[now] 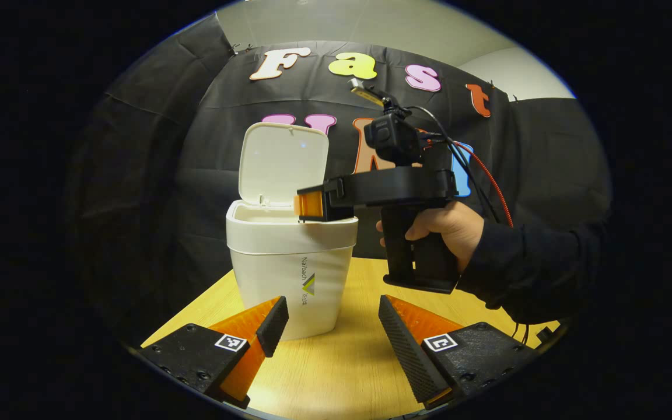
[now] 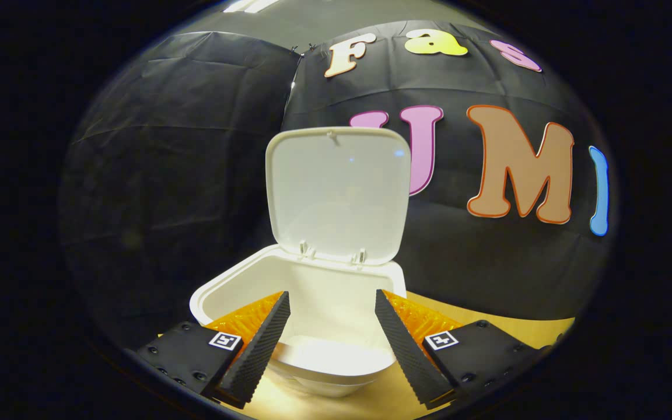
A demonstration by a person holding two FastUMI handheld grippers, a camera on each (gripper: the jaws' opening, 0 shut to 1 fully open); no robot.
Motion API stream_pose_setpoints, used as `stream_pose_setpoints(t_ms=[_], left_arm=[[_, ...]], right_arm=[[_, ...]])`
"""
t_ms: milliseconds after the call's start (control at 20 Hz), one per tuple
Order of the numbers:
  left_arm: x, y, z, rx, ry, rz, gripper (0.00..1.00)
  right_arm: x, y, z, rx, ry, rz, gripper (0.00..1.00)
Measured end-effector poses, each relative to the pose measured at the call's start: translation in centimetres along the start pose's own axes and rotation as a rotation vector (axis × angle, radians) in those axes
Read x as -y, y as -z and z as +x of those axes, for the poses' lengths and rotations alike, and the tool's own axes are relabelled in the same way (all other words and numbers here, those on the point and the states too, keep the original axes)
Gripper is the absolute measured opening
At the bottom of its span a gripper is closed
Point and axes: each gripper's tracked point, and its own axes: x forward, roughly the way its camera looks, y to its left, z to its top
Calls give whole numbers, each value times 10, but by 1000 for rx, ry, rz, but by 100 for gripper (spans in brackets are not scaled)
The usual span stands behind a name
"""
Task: Press the lid of the desktop garbage bin to open it, pick up the crumpled paper on the desktop and throw it into the bin, then pick up the pop can on the desktop and drop it into the bin, and finally close the garbage bin lid.
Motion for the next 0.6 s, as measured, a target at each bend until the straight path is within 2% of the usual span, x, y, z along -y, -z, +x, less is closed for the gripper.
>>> stream_pose_setpoints(t_ms=[250, 300, 400, 550, 600], left_arm=[[27, -3, 12, 12, 40, -2, 94], [33, -1, 15, 14, 50, -4, 93], [47, -1, 21, 20, 72, -7, 94], [72, 0, 31, 19, 110, -3, 94], [82, 1, 35, 18, 124, -2, 94]], right_arm=[[49, -49, -64, 153, 85, -7, 97], [64, -58, -81, 185, 115, -12, 100], [98, -70, -117, 244, 183, -14, 96], [145, -71, -166, 293, 286, 1, 96], [162, -68, -183, 302, 323, 5, 100]])
